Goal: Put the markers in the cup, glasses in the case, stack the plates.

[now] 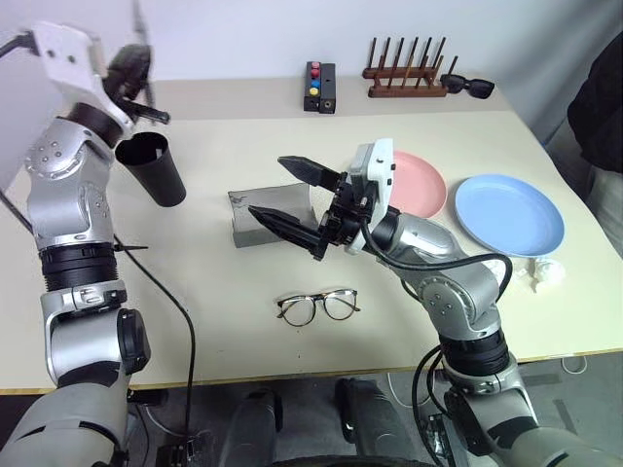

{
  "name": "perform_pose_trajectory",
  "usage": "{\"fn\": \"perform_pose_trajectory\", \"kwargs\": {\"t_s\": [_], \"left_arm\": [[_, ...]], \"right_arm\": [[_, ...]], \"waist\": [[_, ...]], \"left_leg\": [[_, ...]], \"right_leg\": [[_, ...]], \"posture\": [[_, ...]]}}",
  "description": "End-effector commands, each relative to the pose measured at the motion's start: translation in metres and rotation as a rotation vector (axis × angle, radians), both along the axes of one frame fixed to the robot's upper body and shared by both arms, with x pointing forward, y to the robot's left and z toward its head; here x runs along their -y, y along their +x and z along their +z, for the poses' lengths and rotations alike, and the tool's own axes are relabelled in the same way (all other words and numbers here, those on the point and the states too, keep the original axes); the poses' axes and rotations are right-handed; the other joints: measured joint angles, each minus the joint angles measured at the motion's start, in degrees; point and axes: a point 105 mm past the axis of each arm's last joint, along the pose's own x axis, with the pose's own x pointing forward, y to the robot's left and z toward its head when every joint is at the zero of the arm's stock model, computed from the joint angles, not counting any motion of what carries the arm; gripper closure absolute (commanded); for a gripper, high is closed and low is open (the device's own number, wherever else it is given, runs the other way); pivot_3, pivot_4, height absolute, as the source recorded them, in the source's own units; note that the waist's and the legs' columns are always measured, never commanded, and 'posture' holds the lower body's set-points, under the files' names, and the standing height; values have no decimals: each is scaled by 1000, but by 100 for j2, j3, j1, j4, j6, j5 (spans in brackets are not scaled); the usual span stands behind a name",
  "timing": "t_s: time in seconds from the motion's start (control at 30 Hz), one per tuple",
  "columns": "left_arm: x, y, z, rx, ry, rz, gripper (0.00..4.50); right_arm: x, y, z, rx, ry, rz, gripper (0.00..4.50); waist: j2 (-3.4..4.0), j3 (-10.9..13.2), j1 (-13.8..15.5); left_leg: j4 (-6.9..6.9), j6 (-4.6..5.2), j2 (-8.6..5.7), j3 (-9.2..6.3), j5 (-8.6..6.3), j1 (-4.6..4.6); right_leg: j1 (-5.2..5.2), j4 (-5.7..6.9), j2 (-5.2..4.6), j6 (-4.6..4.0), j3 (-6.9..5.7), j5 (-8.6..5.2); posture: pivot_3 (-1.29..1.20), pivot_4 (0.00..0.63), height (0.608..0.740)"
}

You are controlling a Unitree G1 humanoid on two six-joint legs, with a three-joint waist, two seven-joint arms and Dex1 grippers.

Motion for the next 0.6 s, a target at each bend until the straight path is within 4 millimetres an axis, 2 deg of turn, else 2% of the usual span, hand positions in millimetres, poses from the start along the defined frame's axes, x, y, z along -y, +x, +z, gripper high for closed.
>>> {"fn": "perform_pose_trajectory", "kwargs": {"t_s": [0.03, 0.17, 0.4, 0.6], "left_arm": [[-10, -3, 19, 129, 31, 119, 4450], [-20, 8, 3, 103, -6, 167, 4450], [-15, 19, -21, 68, -43, 126, 4450], [-13, 22, -29, 64, -66, 118, 4450]], "right_arm": [[-10, -12, 13, 38, 50, 38, 0], [-10, -8, 13, 28, 65, 20, 0], [-5, 5, 10, 49, 40, -77, 0], [-1, 13, 9, 55, 41, -134, 0]], "waist": [[-1, -1, 28], [-4, -2, 73], [-4, -2, 129], [-4, -2, 128]], "left_leg": [[1, -1, -2, -1, 0, -3], [3, -1, -12, 0, 0, -7], [1, -1, -11, -1, 0, -7], [0, -1, -12, 0, 0, -7]], "right_leg": [[0, -2, -3, 0, -2, 0], [2, -6, -12, 2, -2, 1], [2, -6, -8, 1, -6, 1], [2, -6, -8, 1, -5, 1]], "posture": [[0, 150, 735], [0, 150, 735], [0, 150, 735], [0, 150, 735]]}}
